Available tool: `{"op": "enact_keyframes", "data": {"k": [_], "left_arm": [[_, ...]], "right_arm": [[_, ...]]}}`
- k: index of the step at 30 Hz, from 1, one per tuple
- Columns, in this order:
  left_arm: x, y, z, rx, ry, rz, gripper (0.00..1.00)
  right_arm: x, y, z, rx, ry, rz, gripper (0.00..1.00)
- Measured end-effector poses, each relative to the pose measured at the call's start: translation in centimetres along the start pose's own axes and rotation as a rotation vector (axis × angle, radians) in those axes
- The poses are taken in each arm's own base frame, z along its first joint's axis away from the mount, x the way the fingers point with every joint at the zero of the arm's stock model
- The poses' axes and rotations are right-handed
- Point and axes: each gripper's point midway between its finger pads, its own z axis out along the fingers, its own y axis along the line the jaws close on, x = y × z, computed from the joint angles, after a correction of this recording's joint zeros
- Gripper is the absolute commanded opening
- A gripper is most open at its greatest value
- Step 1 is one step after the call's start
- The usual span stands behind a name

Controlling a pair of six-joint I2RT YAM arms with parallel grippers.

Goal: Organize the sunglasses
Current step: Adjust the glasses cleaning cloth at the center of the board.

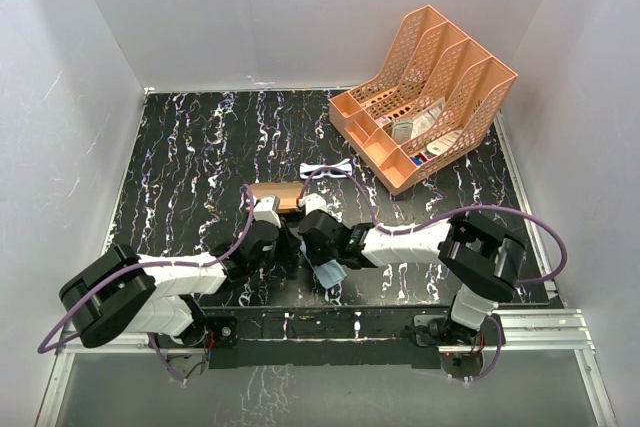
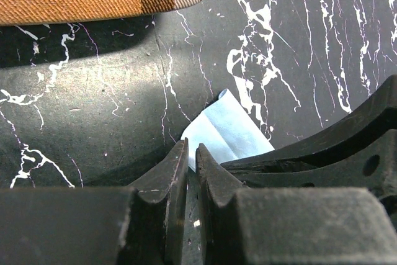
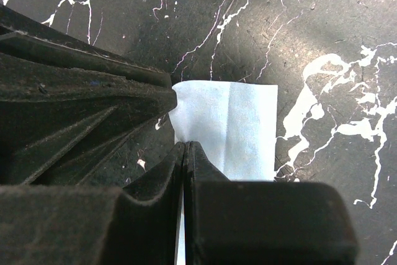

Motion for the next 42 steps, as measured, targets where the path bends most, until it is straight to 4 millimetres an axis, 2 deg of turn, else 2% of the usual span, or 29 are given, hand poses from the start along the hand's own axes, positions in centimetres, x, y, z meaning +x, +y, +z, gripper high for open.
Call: {"op": "enact_keyframes", "data": {"k": [26, 33, 40, 42], "left_arm": [[1.2, -0.1, 1.2, 0.008, 0.034, -0.009, 0.05], [1.2, -0.5, 1.7, 0.014, 0.039, -0.02, 0.0], [1.2, -0.5, 1.7, 0.014, 0.039, -0.023, 0.0], [1.2, -0.5, 1.7, 0.012, 0.041, -0.023, 0.0]], "right_arm": [[0.1, 0.0, 0.0, -0.003, -0.005, 0.007, 0.0], [0.0, 0.0, -0.2, -0.003, -0.01, 0.017, 0.22], [0.1, -0.8, -1.6, 0.017, -0.012, 0.02, 0.27], [-0.3, -0.8, -2.1, 0.015, -0.026, 0.025, 0.22]]}}
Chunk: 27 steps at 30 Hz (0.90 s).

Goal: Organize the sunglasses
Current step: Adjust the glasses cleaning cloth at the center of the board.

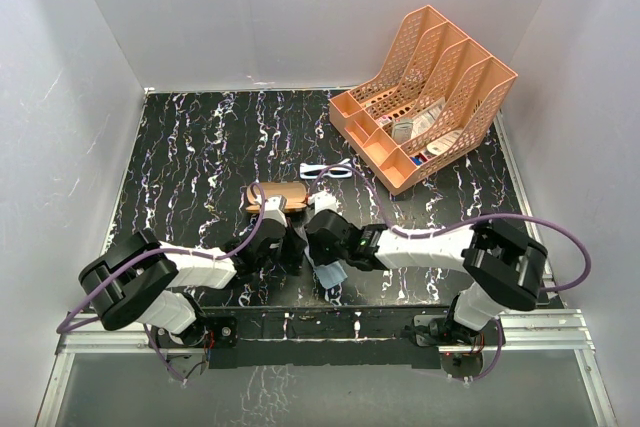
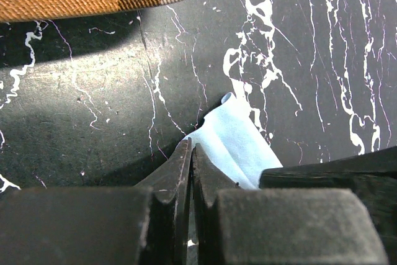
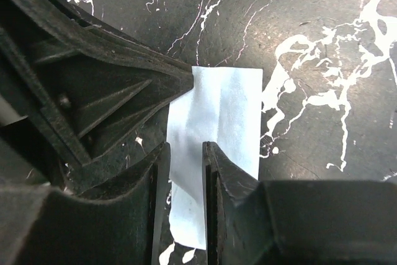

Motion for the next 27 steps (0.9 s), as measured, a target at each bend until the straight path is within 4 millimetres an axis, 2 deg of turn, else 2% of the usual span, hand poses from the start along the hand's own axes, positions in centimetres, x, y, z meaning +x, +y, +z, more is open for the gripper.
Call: {"op": "enact_keyframes", "data": {"k": [5, 27], "left_arm": [[0.0, 0.0, 0.0, -0.002, 0.002, 0.001, 0.0], [0.0, -0.1, 0.0, -0.008, 0.012, 0.007, 0.0]], "right_arm": [[-0.6, 0.0, -1.2, -0.012, -0.024, 0.01, 0.0], [2.4, -1.3, -0.1, 0.011, 0.031, 0.035, 0.0]]}}
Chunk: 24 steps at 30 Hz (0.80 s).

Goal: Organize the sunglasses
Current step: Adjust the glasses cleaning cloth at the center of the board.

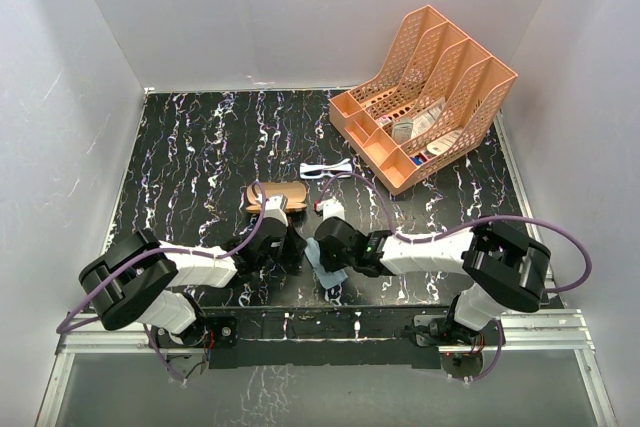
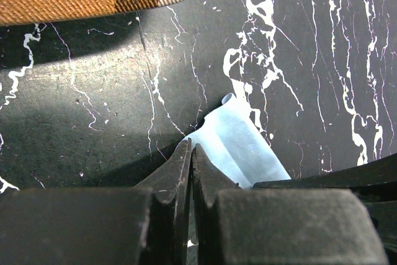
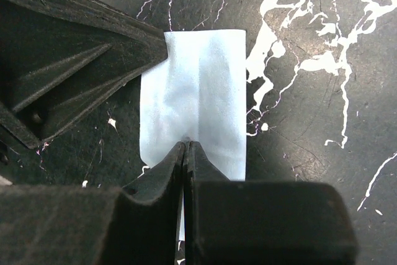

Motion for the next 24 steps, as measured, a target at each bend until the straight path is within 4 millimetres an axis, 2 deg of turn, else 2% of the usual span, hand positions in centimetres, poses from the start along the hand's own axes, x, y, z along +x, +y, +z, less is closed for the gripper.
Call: {"op": "enact_keyframes", "data": {"k": [24], "left_arm": [[0.0, -0.1, 0.1, 0.002, 0.0, -0.001, 0.0]], "right_arm": [[1.9, -1.8, -1.9, 0.006, -0.005, 0.045, 0.0]]}}
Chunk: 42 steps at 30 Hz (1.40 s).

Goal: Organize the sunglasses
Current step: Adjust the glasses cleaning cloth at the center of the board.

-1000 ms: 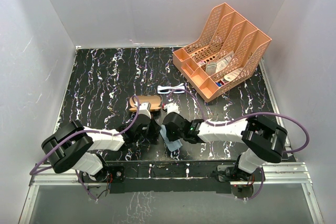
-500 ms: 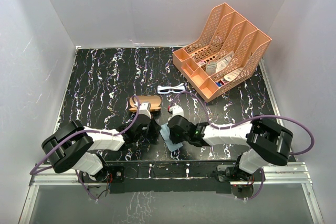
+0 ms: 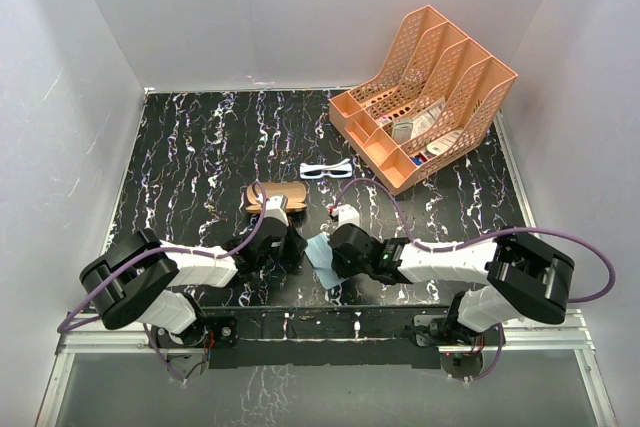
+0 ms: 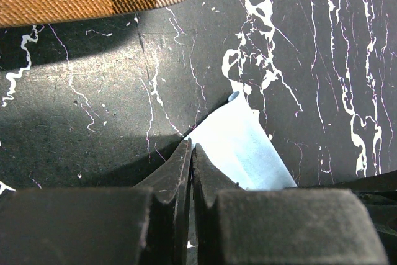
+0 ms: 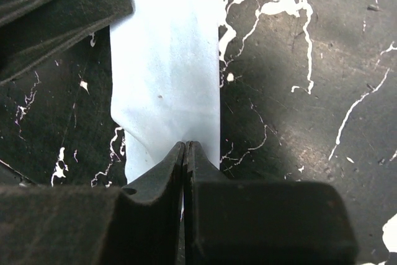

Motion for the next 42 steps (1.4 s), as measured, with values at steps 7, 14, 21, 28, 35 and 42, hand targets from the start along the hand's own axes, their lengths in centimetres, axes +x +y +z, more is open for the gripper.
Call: {"op": "enact_keyframes", "data": {"k": [7, 14, 21, 28, 35, 42], "left_arm": [[0.0, 0.0, 0.0, 0.001, 0.0, 0.0, 0.0], [0.0, -0.1, 0.0, 0.003, 0.0, 0.0, 0.0], [0.0, -0.2, 0.2, 0.005, 0.003, 0.0, 0.0], [0.0, -0.3, 0.2, 0.005, 0.003, 0.0, 0.0], [0.0, -0.2, 0.2, 0.005, 0.004, 0.0, 0.0], [-0.1, -0.2, 0.2, -0.001, 0.008, 0.002, 0.0]], "right_arm": [[0.5, -0.8, -0.7, 0.017, 0.008, -0.002, 0.0], [0.5, -0.9, -1.3, 0.031, 0.03, -0.033, 0.0], [-1.9, 1.8, -2.0, -0.028, -0.012, -0.055, 0.0], [-1.0, 2.4, -1.6, -0.055, 0.021, -0.067, 0.0], [-0.8, 3.3, -1.6, -0.088, 0.025, -0.067, 0.0], [0.1, 4.0, -0.9, -0.104, 0.048, -0.077, 0.0]]}}
